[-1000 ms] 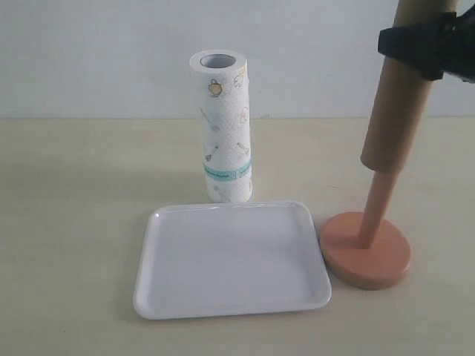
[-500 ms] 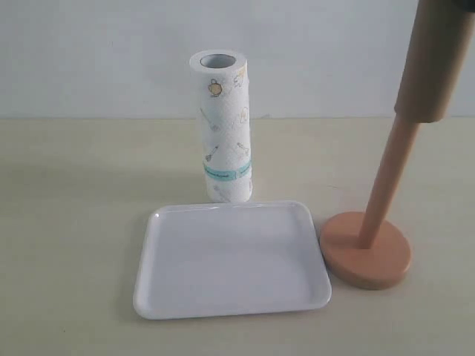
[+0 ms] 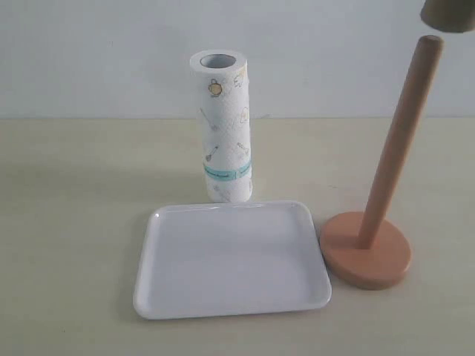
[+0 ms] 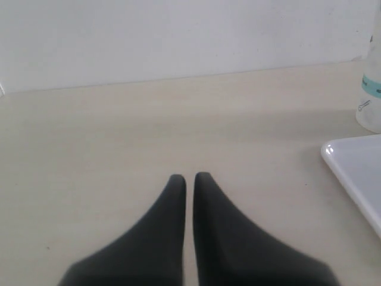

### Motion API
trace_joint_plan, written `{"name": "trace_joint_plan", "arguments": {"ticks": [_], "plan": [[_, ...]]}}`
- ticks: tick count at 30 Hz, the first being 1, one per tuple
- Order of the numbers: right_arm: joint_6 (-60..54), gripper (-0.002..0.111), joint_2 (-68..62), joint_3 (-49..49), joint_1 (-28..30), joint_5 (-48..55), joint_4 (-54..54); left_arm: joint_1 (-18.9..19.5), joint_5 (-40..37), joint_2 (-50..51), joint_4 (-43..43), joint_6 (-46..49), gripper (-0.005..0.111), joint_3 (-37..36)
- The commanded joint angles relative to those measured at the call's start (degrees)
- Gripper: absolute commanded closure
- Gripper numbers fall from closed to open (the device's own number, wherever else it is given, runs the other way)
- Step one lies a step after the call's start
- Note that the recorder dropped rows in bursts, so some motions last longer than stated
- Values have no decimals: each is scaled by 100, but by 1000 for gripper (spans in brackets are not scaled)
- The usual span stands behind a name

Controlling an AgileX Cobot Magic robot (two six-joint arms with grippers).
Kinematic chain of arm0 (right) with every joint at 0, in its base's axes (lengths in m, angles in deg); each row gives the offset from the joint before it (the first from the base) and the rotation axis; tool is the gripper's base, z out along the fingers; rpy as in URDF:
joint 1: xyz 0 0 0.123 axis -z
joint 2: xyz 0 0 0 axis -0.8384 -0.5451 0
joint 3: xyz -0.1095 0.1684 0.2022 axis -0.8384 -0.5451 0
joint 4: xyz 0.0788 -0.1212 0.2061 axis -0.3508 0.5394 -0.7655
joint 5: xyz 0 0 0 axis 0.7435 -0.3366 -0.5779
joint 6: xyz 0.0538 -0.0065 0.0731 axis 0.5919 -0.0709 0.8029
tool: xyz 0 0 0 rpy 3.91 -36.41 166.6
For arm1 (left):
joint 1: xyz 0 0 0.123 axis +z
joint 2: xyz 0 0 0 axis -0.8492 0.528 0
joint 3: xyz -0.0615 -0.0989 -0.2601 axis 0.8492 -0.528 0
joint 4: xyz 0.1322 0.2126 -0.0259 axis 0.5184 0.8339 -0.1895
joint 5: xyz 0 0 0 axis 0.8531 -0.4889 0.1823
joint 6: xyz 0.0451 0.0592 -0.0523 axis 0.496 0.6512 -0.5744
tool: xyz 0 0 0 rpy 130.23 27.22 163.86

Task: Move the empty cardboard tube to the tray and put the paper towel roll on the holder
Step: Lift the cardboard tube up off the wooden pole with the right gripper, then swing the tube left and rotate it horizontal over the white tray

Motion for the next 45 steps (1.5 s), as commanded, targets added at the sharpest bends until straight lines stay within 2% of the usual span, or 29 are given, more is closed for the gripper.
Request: {"name": "trace_joint_plan", "arguments": {"ticks": [1,17,20,22,26,34,40,45], "plan": [[78,108,63,389,2,-234,-19,12,47,-16,-29,30,103,-16],[-245,109,63,577,2,-2808,-19,12,47,-16,-29,30,103,-16],[-258,109,63,392,-72,-2975,-19,12,47,-16,-29,30,103,-16],[-395,109,63,101,-354,-2850,-19,12,47,-16,-29,30,103,-16],[-832,109,63,-753,-1268,-2121,-19,12,47,-16,-29,30,103,-16],[-1167,109,-189,-2380,-3256,1557,-19,12,47,-16,-29,30,103,-16],[-1177,109,-1124,-2261,-3866,1629,-19,12,47,-16,-29,30,103,-16],[-1020,109,-1784,-1620,-3999,1569,-19,12,47,-16,-29,30,103,-16]]}}
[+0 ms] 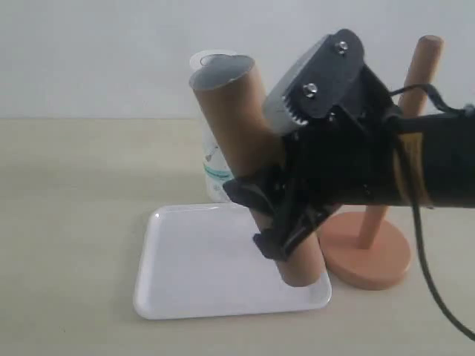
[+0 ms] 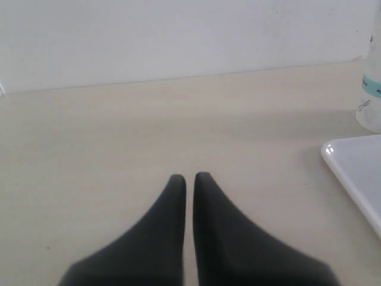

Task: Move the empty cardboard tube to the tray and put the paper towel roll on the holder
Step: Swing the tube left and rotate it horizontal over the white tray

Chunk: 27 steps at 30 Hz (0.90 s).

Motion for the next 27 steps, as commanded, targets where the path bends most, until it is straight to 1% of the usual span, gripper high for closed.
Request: {"name": "trace_joint_plan", "arguments": {"ticks": [1,6,10,13,15,16,17,18,19,20,21,22,23,24,25,27], "plan": [[189,109,-524,645,-68,-5,-57,12,47,-16,-29,30,103,-16],[369,109,-942,1073,-83,-40,-57,12,47,-16,-29,30,103,-16],[809,109,-1033,1129,-115,575,-57,12,47,-16,-29,30,103,-16],[890,109,-1033,1166,-115,430,-57,12,47,-16,-29,30,103,-16],[286,109,-1033,1166,-125,127,-57,12,47,-16,-29,30,103,-16],[-516,109,-1033,1166,-125,-335,-57,12,47,-16,-29,30,103,-16],[-783,109,-1033,1166,-125,-479,-57,12,47,-16,-29,30,103,-16],[-1333,109,-1021,1166,-136,-592,-57,12,47,-16,-29,30,103,-16],[-1509,109,-1021,1166,-187,-573,-57,12,47,-16,-29,30,103,-16],[-2276,109,-1021,1166,-340,-343,-57,12,47,-16,-29,30,103,-16],[-2766,109,-1021,1166,-427,-252,-57,12,47,-16,-29,30,103,-16],[-3743,109,-1021,1166,-702,104,-57,12,47,-16,-29,30,103,-16],[-4002,109,-1033,1166,-872,403,-57,12,47,-16,-29,30,103,-16],[-4150,109,-1087,1166,-1265,1399,-57,12,47,-16,-29,30,103,-16],[-4150,109,-1161,1166,-1535,2232,-57,12,47,-16,-29,30,103,-16],[-4124,109,-1381,1166,-1925,2991,-266,12,32,-16,-29,30,103,-16]]}}
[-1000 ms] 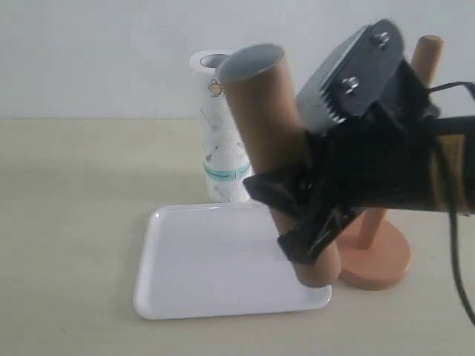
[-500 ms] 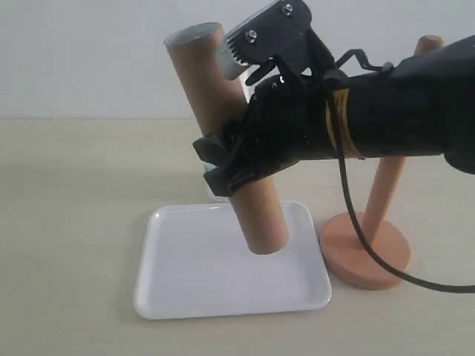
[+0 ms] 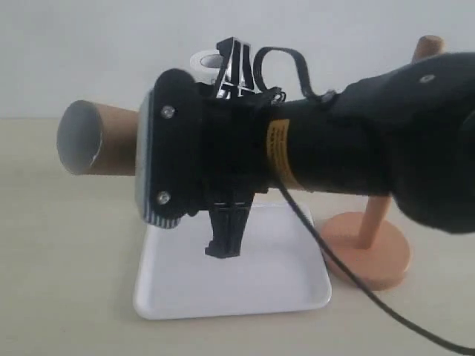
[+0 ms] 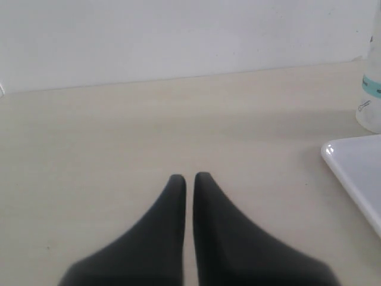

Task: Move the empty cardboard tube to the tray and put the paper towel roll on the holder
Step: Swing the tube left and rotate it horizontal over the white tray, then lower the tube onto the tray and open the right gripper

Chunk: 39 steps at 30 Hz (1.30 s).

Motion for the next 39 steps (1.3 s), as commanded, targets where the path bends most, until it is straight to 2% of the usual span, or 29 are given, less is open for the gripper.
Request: {"name": "trace_joint_plan", "arguments": {"ticks": [1,3,6,7,10,13,14,16,18,21,22,25,27,39], "plan": [[-150,109,-372,45,-634,1611,-580,12,32,-16,-29,30,103,-16],[-330,109,-636,140,-747,1844,-1764,12,32,-16,-29,30,103,-16],[-1623,109,-1021,589,-746,3058,-4087,12,32,-16,-29,30,103,-16],[-2111,109,-1096,749,-746,3419,-4559,12,32,-16,-29,30,103,-16],[-3922,109,-1183,1259,-735,3749,-5785,12,32,-16,-29,30,103,-16],[-4926,109,-1183,1678,-735,3541,-6448,12,32,-16,-29,30,103,-16],[-5579,109,-1208,1851,-735,3664,-6774,12,32,-16,-29,30,103,-16],[-6049,109,-1402,2124,-724,4214,-6882,12,32,-16,-29,30,103,-16],[-6433,109,-1630,2391,-573,4500,-7265,12,32,-16,-29,30,103,-16],[-7909,109,-2014,2825,-61,4973,-9031,12,32,-16,-29,30,103,-16],[-8158,109,-2093,2901,44,5125,-9275,12,32,-16,-29,30,103,-16],[-8675,109,-2472,3177,440,5682,-9655,12,18,-16,-29,30,103,-16],[-8685,109,-2697,3278,532,5709,-9664,12,18,-16,-29,30,103,-16],[-8585,108,-3638,3964,519,5478,-9667,12,18,-16,-29,30,103,-16]]}}
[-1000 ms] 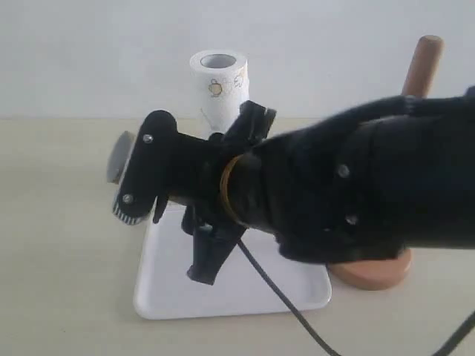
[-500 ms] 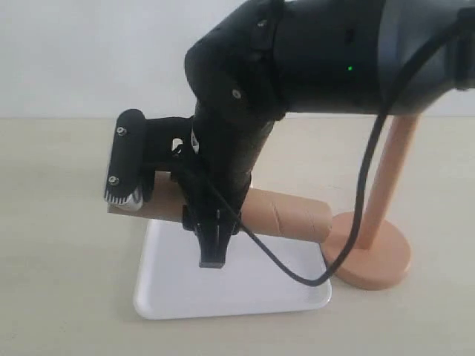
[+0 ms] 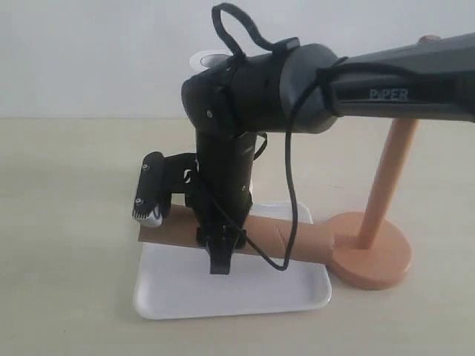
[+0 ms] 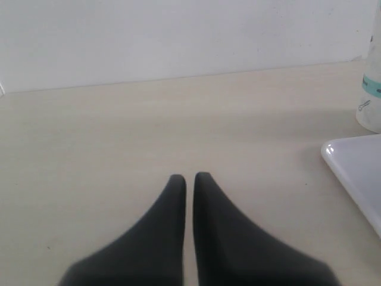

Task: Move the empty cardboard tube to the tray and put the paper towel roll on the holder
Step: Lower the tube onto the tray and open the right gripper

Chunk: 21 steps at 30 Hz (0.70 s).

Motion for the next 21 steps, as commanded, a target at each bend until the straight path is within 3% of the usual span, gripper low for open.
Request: {"name": "trace_joint_plan", "arguments": {"ticks": [1,9,21], "plan": [[150,106,-74,224,9,-258,-23,12,18,-16,-29,30,103,-16],[334,67,-100,342,9,-439,-23,12,18,-16,-29,30,103,-16],[682,65,-100,342,9,-373,-23,12,18,-16,-29,30,103,-16]]}}
